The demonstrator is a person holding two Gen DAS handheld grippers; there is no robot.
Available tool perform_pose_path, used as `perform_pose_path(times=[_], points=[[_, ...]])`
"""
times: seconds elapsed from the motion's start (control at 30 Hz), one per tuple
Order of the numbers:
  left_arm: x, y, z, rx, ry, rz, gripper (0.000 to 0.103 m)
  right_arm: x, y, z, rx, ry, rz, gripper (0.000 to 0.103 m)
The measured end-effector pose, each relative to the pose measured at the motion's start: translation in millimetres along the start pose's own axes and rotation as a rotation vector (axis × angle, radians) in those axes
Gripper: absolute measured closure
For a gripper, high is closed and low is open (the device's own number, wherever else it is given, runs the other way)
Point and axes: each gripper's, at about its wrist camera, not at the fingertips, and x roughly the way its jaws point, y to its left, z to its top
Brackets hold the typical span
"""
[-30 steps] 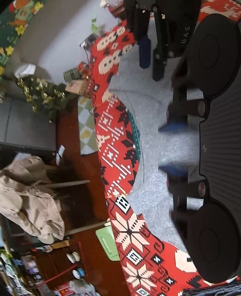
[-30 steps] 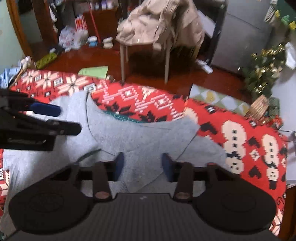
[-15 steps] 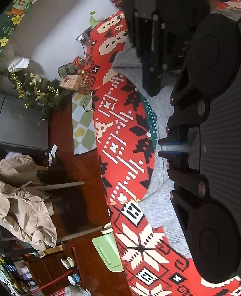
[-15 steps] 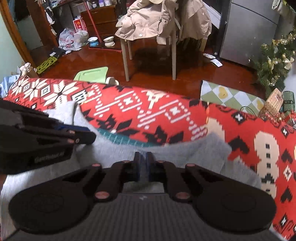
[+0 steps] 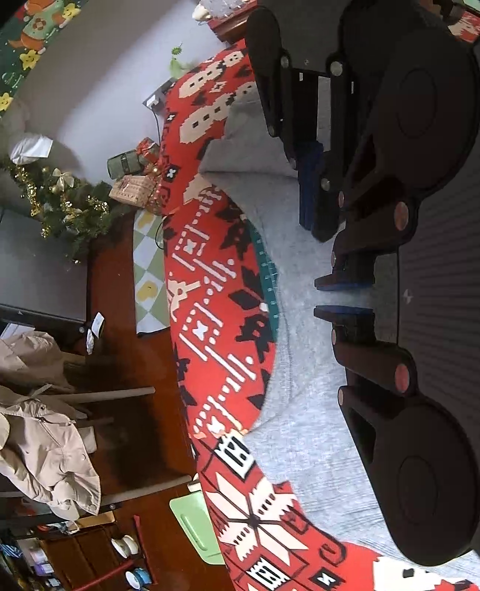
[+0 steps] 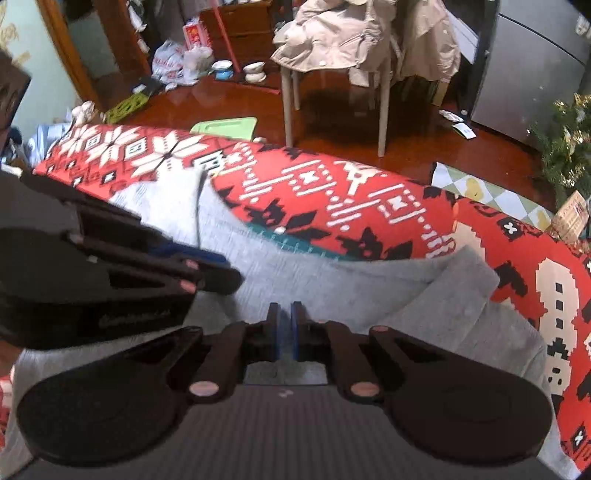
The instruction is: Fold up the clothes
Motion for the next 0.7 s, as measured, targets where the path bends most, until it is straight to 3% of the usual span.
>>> perform_pose_path(times=[0.37, 0.53, 0.7], points=[[2, 12, 20, -0.027, -0.025, -0.017, 0.097, 13, -12, 16, 0.011, -0.023, 0.007, 0.097], [-12, 21, 17, -0.053, -0.047, 0.002, 0.097, -12, -31, 10, 0.066, -0.063, -0.073, 0.097], [-2, 35, 10, -0.075, -0.018, 0.036, 0.097, -4, -57, 7, 0.079, -0.027, -0.117, 0.097]])
